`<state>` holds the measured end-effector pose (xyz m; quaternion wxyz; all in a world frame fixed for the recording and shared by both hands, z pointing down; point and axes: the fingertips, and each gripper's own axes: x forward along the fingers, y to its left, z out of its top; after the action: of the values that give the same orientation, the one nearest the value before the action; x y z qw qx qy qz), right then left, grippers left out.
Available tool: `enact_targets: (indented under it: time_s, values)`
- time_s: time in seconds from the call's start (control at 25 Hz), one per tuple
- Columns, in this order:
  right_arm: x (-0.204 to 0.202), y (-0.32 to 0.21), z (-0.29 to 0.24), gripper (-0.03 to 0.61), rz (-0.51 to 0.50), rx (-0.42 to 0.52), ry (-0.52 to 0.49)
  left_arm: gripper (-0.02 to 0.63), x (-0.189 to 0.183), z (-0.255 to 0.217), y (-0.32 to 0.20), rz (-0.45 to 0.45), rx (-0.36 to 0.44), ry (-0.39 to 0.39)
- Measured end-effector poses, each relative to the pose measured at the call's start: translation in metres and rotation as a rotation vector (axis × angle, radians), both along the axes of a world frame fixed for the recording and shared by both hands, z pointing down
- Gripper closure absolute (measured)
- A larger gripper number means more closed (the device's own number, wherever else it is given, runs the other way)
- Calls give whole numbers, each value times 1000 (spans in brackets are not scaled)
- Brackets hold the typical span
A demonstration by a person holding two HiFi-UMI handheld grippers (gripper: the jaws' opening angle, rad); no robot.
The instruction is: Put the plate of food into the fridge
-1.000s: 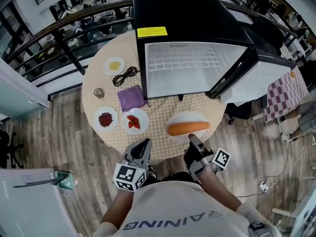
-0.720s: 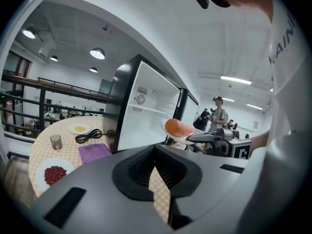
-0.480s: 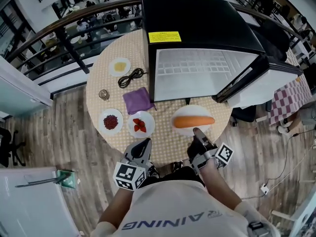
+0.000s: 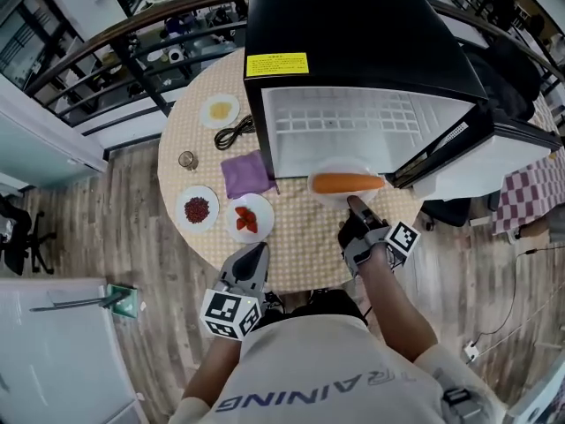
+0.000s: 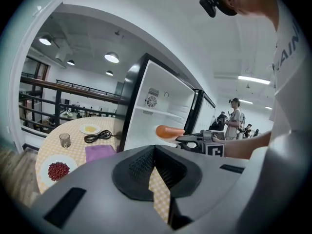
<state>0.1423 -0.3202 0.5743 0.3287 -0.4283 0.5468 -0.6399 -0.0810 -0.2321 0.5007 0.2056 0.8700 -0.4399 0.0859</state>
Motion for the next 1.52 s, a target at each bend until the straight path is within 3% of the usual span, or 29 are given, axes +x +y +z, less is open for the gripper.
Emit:
enact_targets:
  time_s: [0.72,1.32,1.52]
  values:
    - [14,-144,71,541,25,-125,39,606,-14,10,-1,-178,-45,-73]
    - [12,-168,92,537,28,-203,154,606,-16,14,-2,-202,-45,-68]
    - [13,-169,94,534,-32,-215,281,606,-17,15,-3,-197,-41,-66]
